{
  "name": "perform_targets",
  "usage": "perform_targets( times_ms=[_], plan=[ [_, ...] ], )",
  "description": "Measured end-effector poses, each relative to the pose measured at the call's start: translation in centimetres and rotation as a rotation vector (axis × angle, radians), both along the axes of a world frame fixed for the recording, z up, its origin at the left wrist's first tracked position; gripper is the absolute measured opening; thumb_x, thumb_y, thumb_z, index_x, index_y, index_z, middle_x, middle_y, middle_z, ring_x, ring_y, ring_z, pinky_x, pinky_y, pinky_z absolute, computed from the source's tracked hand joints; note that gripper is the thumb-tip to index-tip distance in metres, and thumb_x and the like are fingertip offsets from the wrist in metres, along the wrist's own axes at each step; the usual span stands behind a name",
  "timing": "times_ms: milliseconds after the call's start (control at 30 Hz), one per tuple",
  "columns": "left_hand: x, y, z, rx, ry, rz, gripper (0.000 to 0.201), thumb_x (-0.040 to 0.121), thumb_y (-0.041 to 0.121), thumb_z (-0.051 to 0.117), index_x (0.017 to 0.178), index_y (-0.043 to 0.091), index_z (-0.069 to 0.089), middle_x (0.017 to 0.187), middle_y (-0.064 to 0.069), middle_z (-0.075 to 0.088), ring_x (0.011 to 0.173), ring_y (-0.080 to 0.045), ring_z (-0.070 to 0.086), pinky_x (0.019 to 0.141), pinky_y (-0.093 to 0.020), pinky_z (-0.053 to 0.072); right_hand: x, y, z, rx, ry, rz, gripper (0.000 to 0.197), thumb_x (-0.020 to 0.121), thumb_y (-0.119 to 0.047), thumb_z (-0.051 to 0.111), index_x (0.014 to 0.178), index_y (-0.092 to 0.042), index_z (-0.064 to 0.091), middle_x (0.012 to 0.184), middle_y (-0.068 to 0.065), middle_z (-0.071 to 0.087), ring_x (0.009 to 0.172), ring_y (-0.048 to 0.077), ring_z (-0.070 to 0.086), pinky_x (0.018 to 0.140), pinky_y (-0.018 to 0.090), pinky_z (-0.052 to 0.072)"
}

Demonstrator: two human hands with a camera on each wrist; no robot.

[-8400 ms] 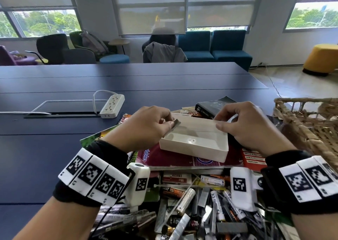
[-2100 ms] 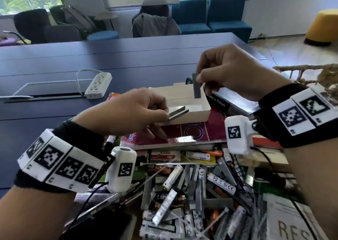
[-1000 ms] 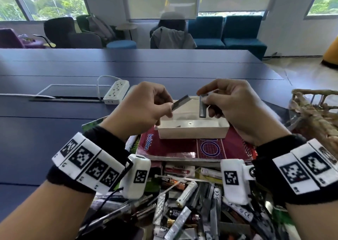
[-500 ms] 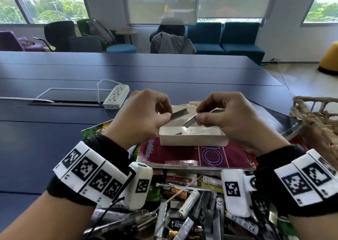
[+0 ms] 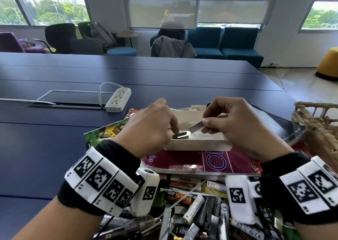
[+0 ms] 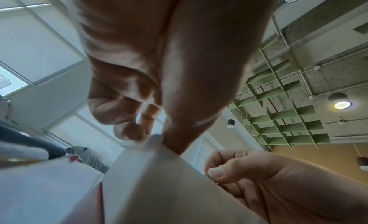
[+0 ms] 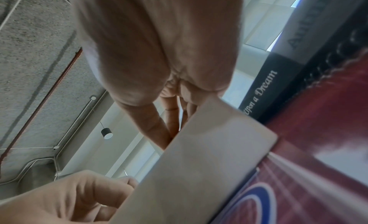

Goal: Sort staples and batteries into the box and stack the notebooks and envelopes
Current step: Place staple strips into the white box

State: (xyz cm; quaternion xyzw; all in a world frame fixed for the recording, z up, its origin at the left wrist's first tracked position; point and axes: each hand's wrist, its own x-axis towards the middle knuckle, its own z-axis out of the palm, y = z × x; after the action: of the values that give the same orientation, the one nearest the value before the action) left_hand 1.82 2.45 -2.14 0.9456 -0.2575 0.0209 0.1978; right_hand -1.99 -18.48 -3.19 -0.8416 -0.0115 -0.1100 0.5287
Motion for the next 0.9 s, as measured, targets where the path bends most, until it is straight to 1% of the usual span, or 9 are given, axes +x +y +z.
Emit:
perform_targets(
  times_ms=[100,200,300,367,467,567,700,800,900],
  plan=[
    [-0.1,0.0,0.2,0.024,0.028,-0.021,0.032,0.095,0.014,0.056,0.082,0.033,0.078,0.104,0.011,0.046,0.089,-0.016,0.057,0.079,-0.036,0.051,0.0,0.0,-0.1,-0.041,0.005,0.022,0.008,0.086,0.003,0.076,0.084,-0.001,0.07,0.076,0.012,0.074,0.07,0.022,0.077,0.071,0.033,0.062],
    [0.0,0.1,0.1,0.052,0.055,-0.057,0.037,0.096,0.01,0.051,0.083,0.033,0.077,0.104,0.01,0.046,0.089,-0.015,0.055,0.075,-0.032,0.046,0.0,0.0,-0.2,-0.063,0.008,0.039,0.008,0.085,0.003,0.077,0.085,-0.001,0.07,0.074,0.01,0.074,0.07,0.021,0.076,0.071,0.031,0.062],
    [0.3,0.2,-0.2,0.065,0.078,-0.093,0.035,0.097,0.012,0.049,0.087,0.035,0.074,0.103,0.01,0.047,0.089,-0.012,0.054,0.072,-0.028,0.043,0.1,-0.1,-0.3,-0.064,-0.001,0.033,0.009,0.085,0.002,0.078,0.084,-0.002,0.07,0.073,0.009,0.074,0.069,0.02,0.076,0.07,0.029,0.061],
    [0.5,0.2,-0.3,0.064,0.081,-0.111,0.028,0.098,0.014,0.052,0.094,0.037,0.068,0.101,0.011,0.047,0.088,-0.009,0.052,0.07,-0.02,0.039,0.1,-0.1,-0.3,-0.072,-0.007,0.031,0.009,0.085,0.001,0.078,0.085,-0.003,0.07,0.072,0.007,0.074,0.069,0.02,0.076,0.07,0.032,0.062],
    [0.8,0.3,-0.7,0.033,0.077,-0.124,0.026,0.095,0.013,0.055,0.101,0.038,0.059,0.101,0.014,0.048,0.089,-0.006,0.05,0.07,-0.012,0.034,0.1,-0.1,-0.4,-0.141,-0.004,0.058,0.011,0.085,-0.003,0.079,0.085,-0.01,0.071,0.072,0.004,0.074,0.07,0.022,0.075,0.077,0.043,0.062],
    [1.2,0.2,-1.0,0.021,0.082,-0.132,0.024,0.094,0.015,0.058,0.106,0.035,0.061,0.1,0.015,0.048,0.088,-0.005,0.05,0.071,-0.015,0.035,0.2,0.0,-0.5,-0.242,0.01,0.109,0.014,0.084,-0.008,0.081,0.081,-0.019,0.073,0.072,0.002,0.074,0.069,0.017,0.073,0.079,0.047,0.06],
    [1.0,0.2,-1.0,0.033,0.089,-0.14,0.024,0.098,0.02,0.055,0.117,0.032,0.063,0.104,0.014,0.047,0.087,-0.005,0.05,0.075,-0.025,0.036,0.5,0.0,-0.8,-0.345,0.016,0.143,0.013,0.084,-0.013,0.081,0.079,-0.024,0.077,0.072,-0.005,0.074,0.07,0.011,0.07,0.075,0.039,0.058],
    [0.6,0.4,-0.6,0.039,0.041,-0.134,0.026,0.099,0.026,0.053,0.123,0.035,0.06,0.106,0.013,0.047,0.09,-0.011,0.055,0.077,-0.029,0.04,0.6,0.0,-1.1,-0.41,0.035,0.154,0.011,0.084,-0.018,0.079,0.084,-0.029,0.079,0.08,-0.011,0.075,0.079,0.008,0.07,0.083,0.042,0.057],
    [0.6,0.6,-0.1,0.002,-0.004,-0.121,0.021,0.098,0.031,0.058,0.118,0.037,0.06,0.108,0.013,0.047,0.085,-0.012,0.057,0.077,-0.032,0.042,0.6,0.1,-1.1,-0.429,0.043,0.123,0.013,0.085,-0.02,0.076,0.088,-0.033,0.079,0.083,-0.015,0.075,0.081,0.006,0.07,0.084,0.043,0.057]
  ],
)
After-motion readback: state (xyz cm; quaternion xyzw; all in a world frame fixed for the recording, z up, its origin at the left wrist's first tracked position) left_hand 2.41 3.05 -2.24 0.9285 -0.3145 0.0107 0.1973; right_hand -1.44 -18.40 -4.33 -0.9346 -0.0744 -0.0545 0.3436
